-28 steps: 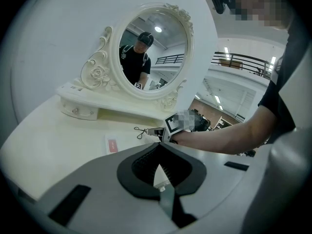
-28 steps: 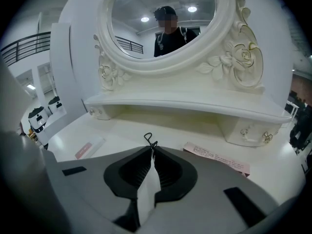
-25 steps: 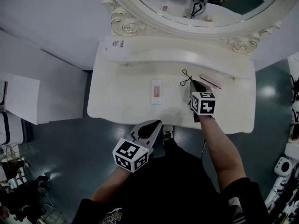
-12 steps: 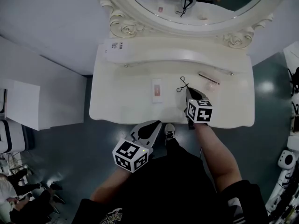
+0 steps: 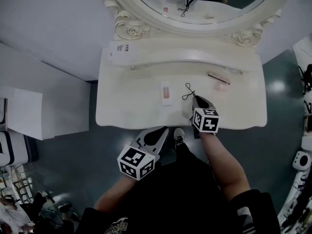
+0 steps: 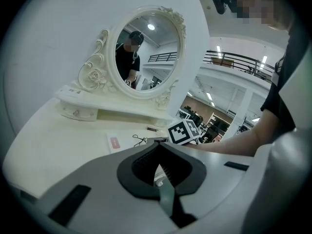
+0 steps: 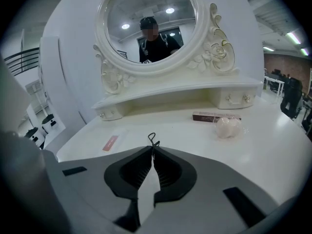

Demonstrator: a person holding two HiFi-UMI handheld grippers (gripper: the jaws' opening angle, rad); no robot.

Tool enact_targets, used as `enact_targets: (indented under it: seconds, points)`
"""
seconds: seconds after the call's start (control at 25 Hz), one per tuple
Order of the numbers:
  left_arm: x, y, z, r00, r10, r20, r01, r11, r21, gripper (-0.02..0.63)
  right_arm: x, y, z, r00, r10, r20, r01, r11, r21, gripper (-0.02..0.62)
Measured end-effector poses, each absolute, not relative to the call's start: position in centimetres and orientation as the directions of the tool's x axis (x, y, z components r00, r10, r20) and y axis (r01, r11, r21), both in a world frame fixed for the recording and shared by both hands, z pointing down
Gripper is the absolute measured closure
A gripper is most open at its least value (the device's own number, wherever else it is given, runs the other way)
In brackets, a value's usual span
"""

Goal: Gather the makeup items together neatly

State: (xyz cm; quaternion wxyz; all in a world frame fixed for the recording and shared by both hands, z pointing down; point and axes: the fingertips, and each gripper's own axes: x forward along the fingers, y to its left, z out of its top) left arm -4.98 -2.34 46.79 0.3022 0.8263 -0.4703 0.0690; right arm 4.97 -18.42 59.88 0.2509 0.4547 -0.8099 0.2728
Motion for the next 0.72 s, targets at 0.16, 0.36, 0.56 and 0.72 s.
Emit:
enact_targets:
  seconds: [0.16,0.36,0.56,0.72]
  points:
    - [-5.4,-2.0,46.8,0.552,-0.731,0.402,-0.818,-0.379,0.433,0.598,4.8,-18.0,60.0,-0.447,-0.612,0.653,-0.886,0.406,-0.227,0.555]
    - [-5.9,-1.7,46.8,0.557,-0.726,0.403,-0.815,-0.384,0.433,0.598,4.9,-17.7,60.2,-0.426,-0.625,0.654,-0.899,0.375,-0.227,0.555]
    - [-6.4,-1.5,46.9,0.564,-0.719,0.407,-0.811,-0.391,0.434,0.598,4.8,-17.4,60.8,-0.420,-0.621,0.662,-0.902,0.368,-0.228,0.554]
    - [-6.6,-1.2,46.9,0.571,-0.712,0.408,-0.808,-0.400,0.432,0.598,4.7,-17.2,61.0,-0.419,-0.615,0.669,-0.899,0.386,-0.208,0.554]
